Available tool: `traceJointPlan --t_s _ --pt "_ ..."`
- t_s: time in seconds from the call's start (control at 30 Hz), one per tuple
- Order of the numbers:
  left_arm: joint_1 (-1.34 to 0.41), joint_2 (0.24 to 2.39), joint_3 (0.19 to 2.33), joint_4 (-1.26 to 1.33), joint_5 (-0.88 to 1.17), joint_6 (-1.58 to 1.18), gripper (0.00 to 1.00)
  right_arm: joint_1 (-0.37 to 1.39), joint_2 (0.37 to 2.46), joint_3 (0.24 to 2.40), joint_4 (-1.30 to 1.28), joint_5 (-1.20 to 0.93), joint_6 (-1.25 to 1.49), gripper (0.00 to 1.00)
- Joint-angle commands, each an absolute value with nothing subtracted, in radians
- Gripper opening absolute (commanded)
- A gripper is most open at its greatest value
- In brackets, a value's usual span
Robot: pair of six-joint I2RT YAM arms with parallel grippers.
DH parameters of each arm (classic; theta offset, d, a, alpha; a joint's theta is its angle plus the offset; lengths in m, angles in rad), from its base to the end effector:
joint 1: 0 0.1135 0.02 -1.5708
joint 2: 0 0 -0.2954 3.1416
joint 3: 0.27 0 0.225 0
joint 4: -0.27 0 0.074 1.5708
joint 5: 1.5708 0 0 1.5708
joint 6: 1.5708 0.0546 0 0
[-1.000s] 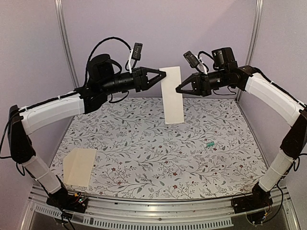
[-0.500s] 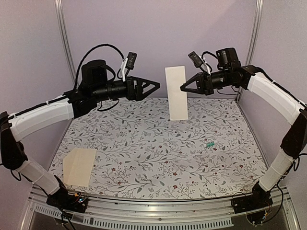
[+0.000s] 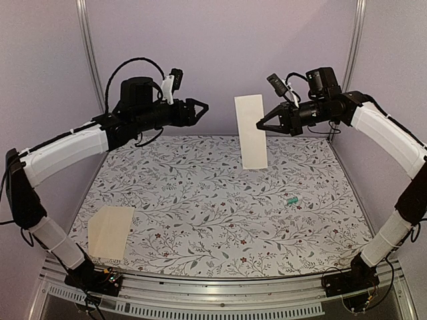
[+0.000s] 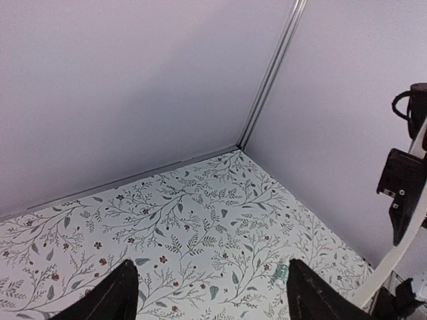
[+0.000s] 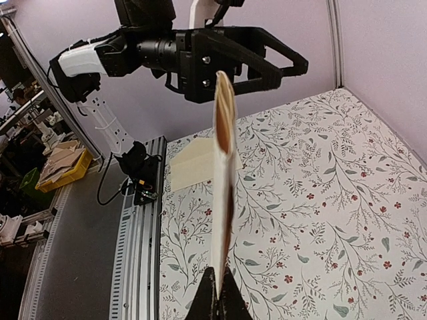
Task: Place the letter into the envelope and seal it
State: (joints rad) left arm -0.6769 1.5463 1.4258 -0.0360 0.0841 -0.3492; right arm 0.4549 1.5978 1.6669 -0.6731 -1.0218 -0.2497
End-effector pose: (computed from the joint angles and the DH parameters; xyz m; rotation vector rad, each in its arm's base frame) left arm 0.2794 -0.2304 0.4223 0.3571 1.7634 -0.8201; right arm 0.2711 0.1844 0.4254 -1.2375 1.6674 1.2178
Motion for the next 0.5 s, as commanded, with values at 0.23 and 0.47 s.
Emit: traceJointPlan --t_s 0.23,0.47 --pt "-0.743 1.664 1.337 0.256 0.751 -0.327 0.61 0.451 1.601 1.657 -0.679 -1.022 -0.262 0.0" --pt "-0.762 1.735 1.387 0.301 0.778 -0.362 0.6 0.451 1.604 1.642 -0.676 -1.03 -0.263 0.0"
